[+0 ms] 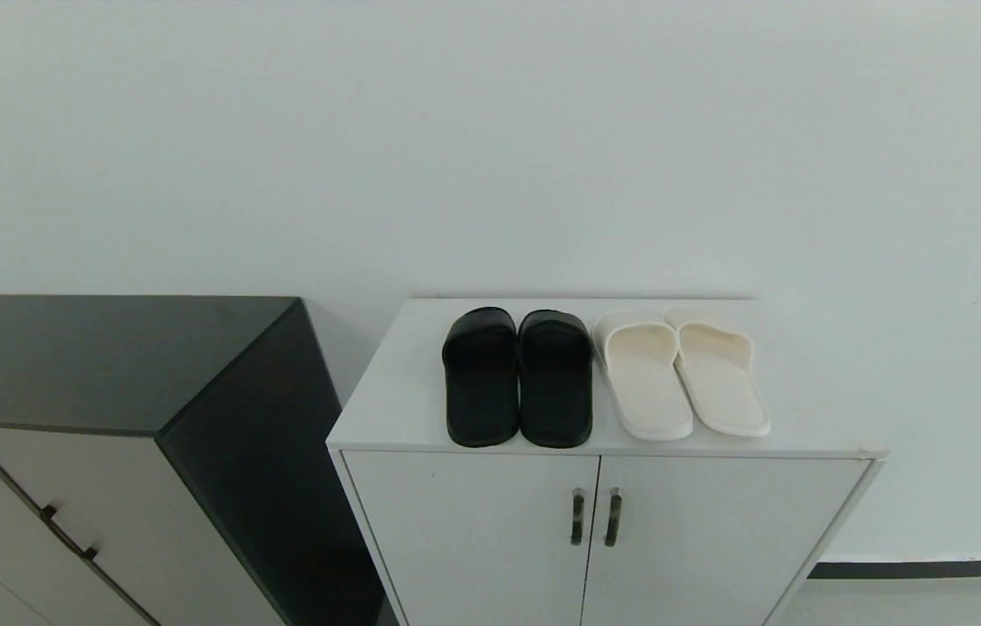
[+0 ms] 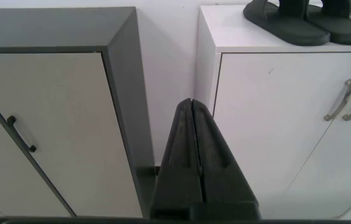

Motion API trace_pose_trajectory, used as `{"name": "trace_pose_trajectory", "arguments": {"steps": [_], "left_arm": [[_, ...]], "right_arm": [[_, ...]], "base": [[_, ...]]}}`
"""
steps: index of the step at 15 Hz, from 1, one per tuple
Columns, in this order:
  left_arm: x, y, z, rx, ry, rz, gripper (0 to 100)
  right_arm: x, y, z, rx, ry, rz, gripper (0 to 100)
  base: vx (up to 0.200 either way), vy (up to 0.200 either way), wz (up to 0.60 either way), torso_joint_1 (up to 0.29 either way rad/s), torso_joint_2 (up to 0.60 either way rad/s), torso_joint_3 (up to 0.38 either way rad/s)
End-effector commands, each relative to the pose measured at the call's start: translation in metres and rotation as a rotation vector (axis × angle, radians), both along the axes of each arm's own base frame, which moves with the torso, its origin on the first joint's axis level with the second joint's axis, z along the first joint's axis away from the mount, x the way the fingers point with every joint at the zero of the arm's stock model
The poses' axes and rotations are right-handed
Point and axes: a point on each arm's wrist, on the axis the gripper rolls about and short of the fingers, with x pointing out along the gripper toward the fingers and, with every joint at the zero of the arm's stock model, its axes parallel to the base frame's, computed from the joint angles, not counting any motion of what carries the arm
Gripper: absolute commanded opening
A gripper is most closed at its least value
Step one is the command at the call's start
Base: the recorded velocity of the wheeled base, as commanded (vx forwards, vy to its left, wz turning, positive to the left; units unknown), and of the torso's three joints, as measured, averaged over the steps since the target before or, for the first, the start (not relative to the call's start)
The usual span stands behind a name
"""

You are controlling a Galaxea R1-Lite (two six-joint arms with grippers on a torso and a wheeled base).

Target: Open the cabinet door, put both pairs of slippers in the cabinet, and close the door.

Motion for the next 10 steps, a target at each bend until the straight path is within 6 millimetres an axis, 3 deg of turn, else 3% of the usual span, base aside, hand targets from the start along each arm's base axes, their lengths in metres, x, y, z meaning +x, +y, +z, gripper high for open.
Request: {"name": "trace_pose_trajectory", "arguments": {"steps": [1, 2, 3, 4, 6, 10], "left_arm": [[0.000, 0.000, 0.000, 0.006, 0.000, -0.001, 0], [0.000, 0.000, 0.000, 0.009, 0.000, -0.004, 0], [0.000, 0.000, 0.000, 0.009, 0.000, -0.005, 0], [0.000, 0.000, 0.000, 0.012, 0.000, -0.005, 0], [0.000, 0.000, 0.000, 0.026, 0.001, -0.013, 0], [0.000, 0.000, 0.000, 0.037, 0.001, -0.021, 0]], "right_arm": [[-0.010, 0.000, 0.056, 0.021, -0.167, 0.035, 100], [-0.007, -0.001, 0.098, 0.072, -0.157, 0.069, 100], [-0.005, -0.001, 0.103, 0.073, -0.136, 0.079, 100], [0.024, 0.003, 0.108, 0.038, 0.064, 0.193, 100], [0.063, 0.009, 0.110, 0.060, 0.217, 0.328, 100], [0.145, 0.038, 0.114, 0.106, 0.288, 0.402, 100]], "base": [[0.000, 0.000, 0.00, 0.000, 0.00, 0.000], [0.000, 0.000, 0.00, 0.000, 0.00, 0.000], [0.000, 0.000, 0.00, 0.000, 0.00, 0.000], [0.000, 0.000, 0.00, 0.000, 0.00, 0.000], [0.000, 0.000, 0.00, 0.000, 0.00, 0.000], [0.000, 0.000, 0.00, 0.000, 0.00, 0.000]]}}
